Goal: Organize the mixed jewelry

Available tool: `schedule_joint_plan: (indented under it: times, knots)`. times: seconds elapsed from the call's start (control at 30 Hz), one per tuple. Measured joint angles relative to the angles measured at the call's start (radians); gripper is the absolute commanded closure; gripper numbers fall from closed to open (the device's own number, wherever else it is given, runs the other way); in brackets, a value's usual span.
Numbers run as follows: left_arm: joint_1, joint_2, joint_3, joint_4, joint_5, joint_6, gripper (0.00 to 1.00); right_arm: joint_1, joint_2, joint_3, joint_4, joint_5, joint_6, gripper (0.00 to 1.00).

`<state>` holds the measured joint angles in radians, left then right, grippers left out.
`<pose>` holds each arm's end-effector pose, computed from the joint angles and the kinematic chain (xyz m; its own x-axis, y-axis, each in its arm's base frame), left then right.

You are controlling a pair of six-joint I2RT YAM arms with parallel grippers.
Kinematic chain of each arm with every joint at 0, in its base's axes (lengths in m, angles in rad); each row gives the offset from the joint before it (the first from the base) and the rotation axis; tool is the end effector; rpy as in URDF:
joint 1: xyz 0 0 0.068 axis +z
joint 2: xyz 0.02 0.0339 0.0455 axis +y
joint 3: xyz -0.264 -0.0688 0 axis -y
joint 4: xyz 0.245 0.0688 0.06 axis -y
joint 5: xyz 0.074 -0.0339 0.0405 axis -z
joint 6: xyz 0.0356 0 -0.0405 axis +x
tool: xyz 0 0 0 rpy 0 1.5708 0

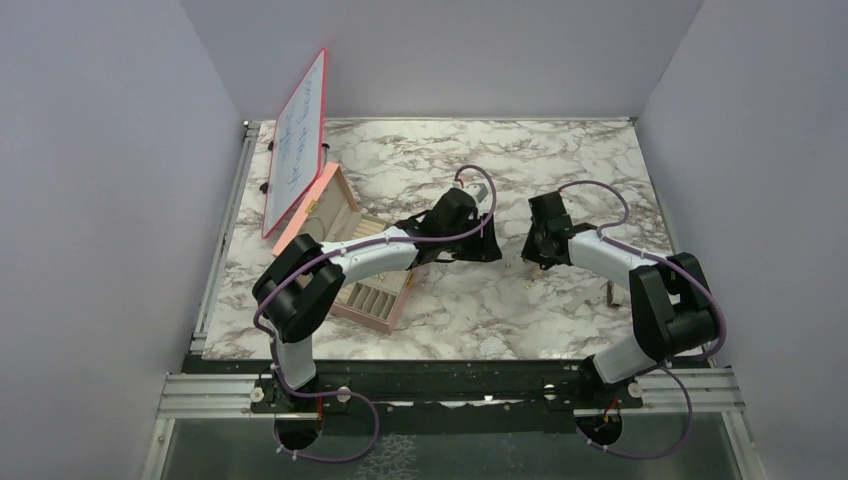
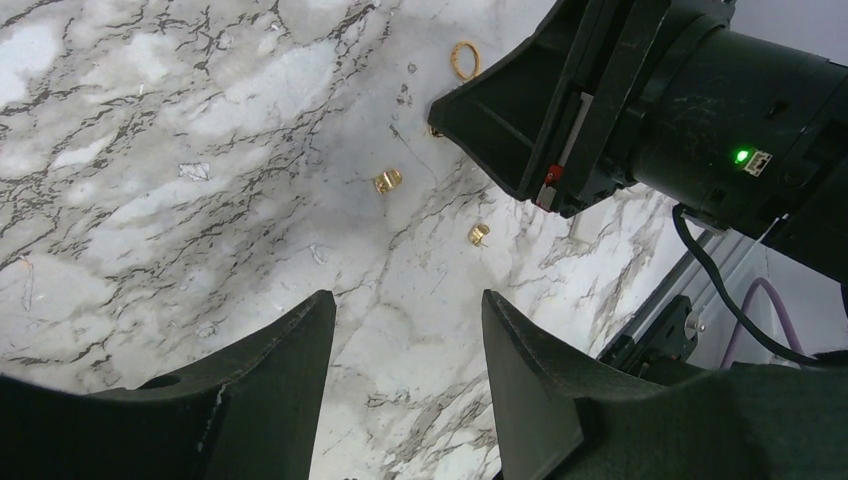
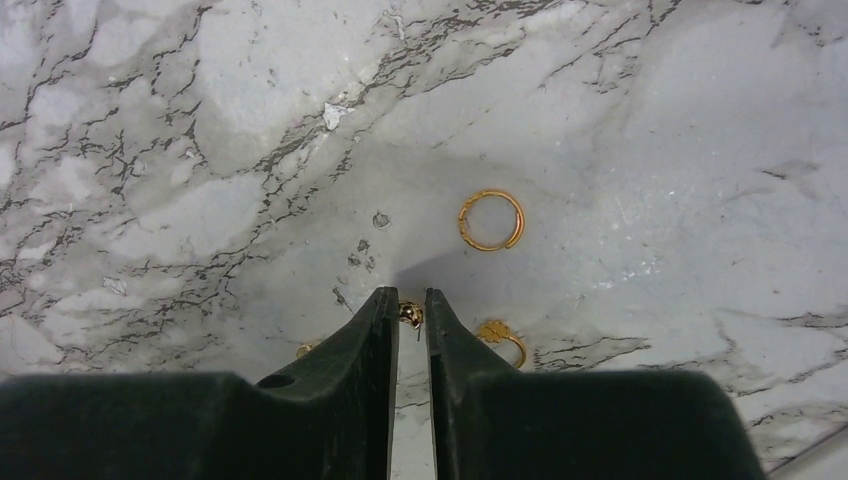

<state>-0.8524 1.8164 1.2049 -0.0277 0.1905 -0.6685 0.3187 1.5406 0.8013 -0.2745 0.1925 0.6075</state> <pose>0.2626 -0.3106 0.2131 -0.8283 0.0228 -0.5598 0.4153 0.6957 -0.5861 0.2786 0.0847 0.1642 -0.7826 0.3318 -0.5267 0.2865 0.9432 0.1684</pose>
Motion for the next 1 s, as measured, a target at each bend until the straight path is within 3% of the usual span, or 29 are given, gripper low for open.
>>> schedule_joint_plan:
  times: [1.0]
  knots:
    - [0.0, 0.0, -0.023, 0.003, 0.0, -0.001, 0.44, 0.0, 0.0, 0.022, -0.05, -0.004, -0.007, 0.84]
